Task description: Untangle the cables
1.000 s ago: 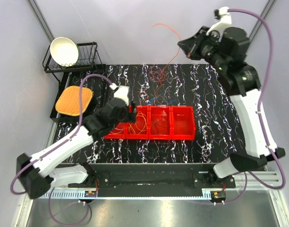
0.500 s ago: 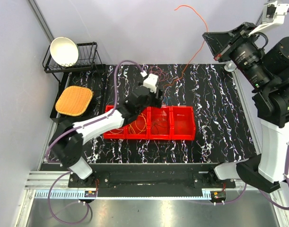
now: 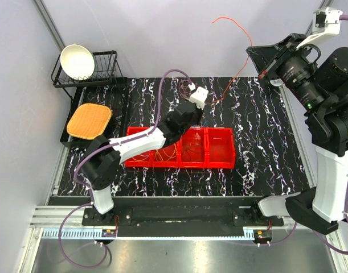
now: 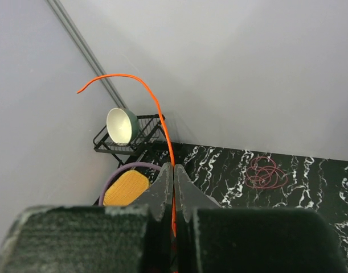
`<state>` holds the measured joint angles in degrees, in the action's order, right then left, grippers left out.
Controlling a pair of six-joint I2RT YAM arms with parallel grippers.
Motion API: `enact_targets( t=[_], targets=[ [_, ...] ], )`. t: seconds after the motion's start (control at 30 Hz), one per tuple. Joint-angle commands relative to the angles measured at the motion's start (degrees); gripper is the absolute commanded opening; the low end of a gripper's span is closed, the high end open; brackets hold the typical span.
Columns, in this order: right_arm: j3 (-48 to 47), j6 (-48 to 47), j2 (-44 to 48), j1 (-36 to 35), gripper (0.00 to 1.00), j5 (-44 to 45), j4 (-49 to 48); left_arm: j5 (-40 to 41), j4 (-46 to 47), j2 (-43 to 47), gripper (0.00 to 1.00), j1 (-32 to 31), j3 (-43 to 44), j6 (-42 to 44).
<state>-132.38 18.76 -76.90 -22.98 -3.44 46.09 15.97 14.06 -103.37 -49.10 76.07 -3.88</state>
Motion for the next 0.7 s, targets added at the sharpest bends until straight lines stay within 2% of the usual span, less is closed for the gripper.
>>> enact_targets(
  t=[0.0,0.2,0.33,0.47,0.53,0.67],
  targets=[
    [1.2,-2.2,1.0,-0.2,0.0,3.2,0.7,4.9,-5.1,0.3,0.0,-0.9,7.3,0.3],
    [5.3,-2.1,0.6,-0.2,0.0,8.2,0.5,6.8,-11.9,4.2,0.0,-2.4,15.0,5.4],
    [6.1,-1.5,-0.3,-0.2,0.0,11.0,0.4,4.7,-18.0,6.1,0.0,-2.8,26.2,5.9],
    [7.7,-1.2,-0.3,-0.2,0.0,13.6,-0.5,3.9,-18.6,6.3,0.0,-4.9,34.6,10.2],
    [9.1,-0.8,-0.2,-0.2,0.0,14.0,-0.6,5.2,-19.6,4.6,0.0,-5.8,41.4,14.3],
    [12.5,0.0,0.8,-0.3,0.0,15.7,-1.3,6.9,-19.6,1.9,0.0,-6.7,49.3,18.0]
  ],
)
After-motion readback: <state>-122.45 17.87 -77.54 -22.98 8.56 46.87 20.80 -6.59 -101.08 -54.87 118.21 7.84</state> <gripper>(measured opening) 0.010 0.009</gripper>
